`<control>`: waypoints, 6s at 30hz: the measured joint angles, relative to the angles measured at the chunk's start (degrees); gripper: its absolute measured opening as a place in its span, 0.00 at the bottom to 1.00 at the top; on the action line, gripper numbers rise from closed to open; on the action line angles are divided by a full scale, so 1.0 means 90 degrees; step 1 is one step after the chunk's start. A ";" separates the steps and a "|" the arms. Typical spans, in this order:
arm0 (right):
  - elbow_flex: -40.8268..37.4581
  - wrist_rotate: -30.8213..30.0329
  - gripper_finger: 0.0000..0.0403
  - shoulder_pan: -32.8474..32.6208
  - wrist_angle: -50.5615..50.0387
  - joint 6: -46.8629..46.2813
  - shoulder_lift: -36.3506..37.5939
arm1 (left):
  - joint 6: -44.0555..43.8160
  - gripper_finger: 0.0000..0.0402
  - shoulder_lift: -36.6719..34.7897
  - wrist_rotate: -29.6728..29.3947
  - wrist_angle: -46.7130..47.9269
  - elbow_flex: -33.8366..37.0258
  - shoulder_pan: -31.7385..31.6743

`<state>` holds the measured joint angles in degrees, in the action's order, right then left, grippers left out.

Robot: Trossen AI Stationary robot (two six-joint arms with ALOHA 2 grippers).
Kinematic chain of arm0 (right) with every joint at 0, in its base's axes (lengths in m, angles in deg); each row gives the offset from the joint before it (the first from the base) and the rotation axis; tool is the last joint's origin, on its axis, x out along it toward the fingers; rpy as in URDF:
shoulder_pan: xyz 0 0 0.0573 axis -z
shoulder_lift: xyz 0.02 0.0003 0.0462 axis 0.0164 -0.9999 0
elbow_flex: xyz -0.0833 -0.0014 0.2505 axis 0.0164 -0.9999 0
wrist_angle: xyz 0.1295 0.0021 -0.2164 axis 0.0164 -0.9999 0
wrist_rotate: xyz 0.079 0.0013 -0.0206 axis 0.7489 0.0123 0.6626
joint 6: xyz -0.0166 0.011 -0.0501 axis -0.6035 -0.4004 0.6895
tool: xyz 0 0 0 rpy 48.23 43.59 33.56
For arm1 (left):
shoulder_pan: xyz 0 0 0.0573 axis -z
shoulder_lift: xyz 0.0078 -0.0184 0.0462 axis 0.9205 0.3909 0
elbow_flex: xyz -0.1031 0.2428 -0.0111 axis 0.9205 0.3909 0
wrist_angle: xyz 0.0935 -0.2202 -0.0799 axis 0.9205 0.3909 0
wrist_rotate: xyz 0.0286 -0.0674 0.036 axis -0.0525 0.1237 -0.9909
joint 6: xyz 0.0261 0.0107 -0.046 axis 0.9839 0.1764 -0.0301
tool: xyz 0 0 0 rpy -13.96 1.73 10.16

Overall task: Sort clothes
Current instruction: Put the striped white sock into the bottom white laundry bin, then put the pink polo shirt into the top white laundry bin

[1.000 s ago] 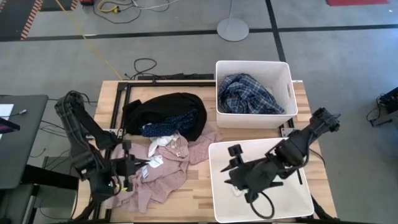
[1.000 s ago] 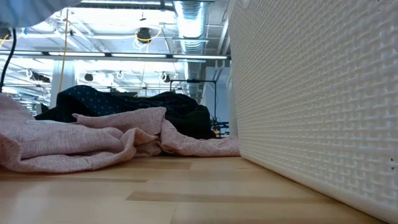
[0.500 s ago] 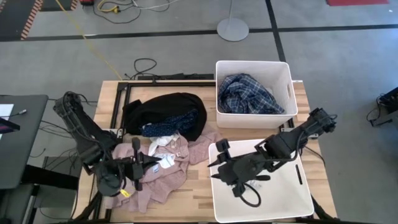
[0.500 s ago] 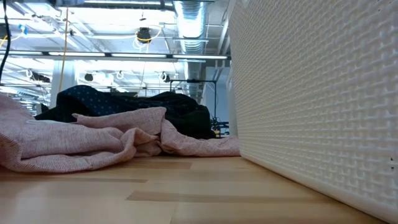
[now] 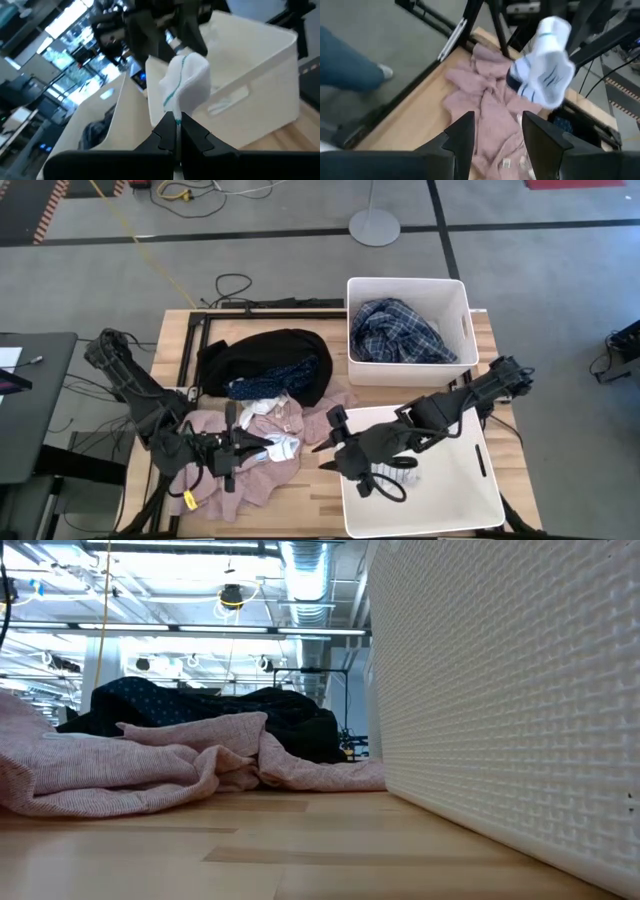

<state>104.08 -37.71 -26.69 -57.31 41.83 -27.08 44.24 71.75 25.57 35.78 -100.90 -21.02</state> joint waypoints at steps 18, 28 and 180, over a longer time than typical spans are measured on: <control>0.0001 -0.0004 0.45 0.0348 0.1202 0.0574 -0.0338 | 0.0723 0.00 0.0015 0.1872 -0.1020 0.0000 -0.0872; 0.0000 -0.0270 0.26 0.0426 0.1140 0.0676 -0.0424 | 0.0707 0.00 0.0106 0.1872 -0.0865 0.0000 -0.0884; -0.1571 -0.0950 0.42 -0.2722 -0.5500 -0.7896 0.1467 | -0.6270 0.00 0.0989 0.2994 0.2643 0.1889 0.0256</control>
<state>89.94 -46.26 -51.19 -106.81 -29.24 -13.87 -12.19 80.65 52.52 59.56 -83.90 -18.71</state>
